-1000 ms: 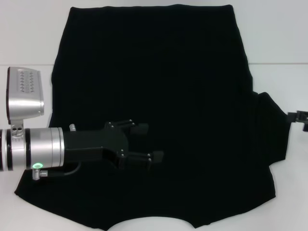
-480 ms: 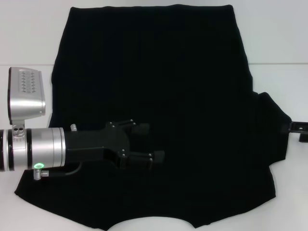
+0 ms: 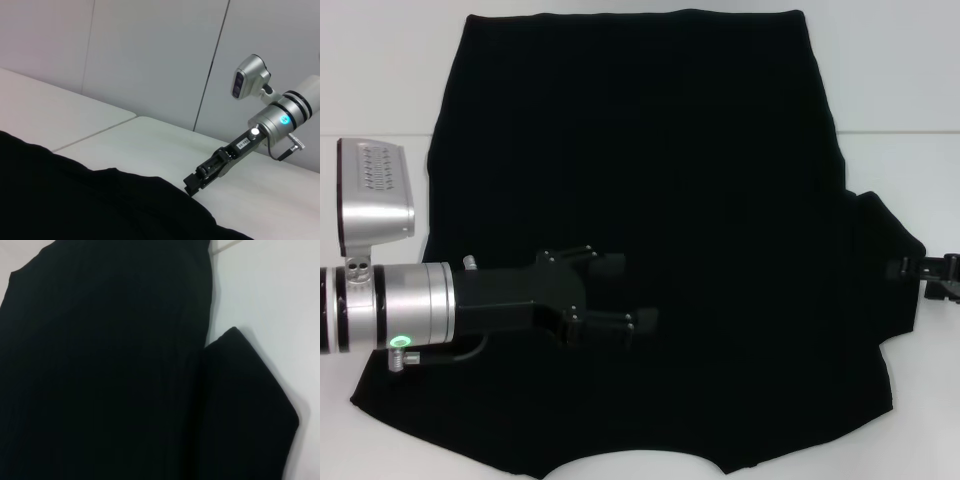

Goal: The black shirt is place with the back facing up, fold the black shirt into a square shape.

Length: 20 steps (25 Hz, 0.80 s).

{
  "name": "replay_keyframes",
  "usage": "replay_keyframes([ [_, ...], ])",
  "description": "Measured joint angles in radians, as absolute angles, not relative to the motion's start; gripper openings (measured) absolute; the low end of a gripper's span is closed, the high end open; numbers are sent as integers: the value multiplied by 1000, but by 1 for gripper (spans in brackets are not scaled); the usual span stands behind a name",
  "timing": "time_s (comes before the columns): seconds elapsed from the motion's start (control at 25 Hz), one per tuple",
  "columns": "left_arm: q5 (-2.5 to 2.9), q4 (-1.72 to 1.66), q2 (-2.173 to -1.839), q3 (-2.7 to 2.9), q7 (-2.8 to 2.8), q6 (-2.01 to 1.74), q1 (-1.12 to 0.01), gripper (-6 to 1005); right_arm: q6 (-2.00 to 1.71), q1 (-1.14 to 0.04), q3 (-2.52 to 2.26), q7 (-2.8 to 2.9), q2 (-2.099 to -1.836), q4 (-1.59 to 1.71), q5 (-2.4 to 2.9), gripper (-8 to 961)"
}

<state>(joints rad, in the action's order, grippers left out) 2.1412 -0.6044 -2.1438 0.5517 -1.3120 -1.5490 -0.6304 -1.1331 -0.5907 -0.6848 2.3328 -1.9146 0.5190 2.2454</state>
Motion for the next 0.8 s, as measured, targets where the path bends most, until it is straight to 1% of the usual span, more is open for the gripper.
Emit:
replay_keyframes([
  [0.36, 2141, -604, -2144, 545, -1313, -1546, -630, 928, -1113, -595, -686, 2333, -1921, 518, 2246, 821],
  [0.44, 2141, -604, -2144, 543, -1313, -1546, -630, 928, -1107, -595, -686, 2333, -1923, 516, 2246, 590],
  [0.8, 2141, -604, -2142, 541, -1313, -1545, -628, 927, -1098, -597, -686, 2337, -1926, 507, 2270, 389],
])
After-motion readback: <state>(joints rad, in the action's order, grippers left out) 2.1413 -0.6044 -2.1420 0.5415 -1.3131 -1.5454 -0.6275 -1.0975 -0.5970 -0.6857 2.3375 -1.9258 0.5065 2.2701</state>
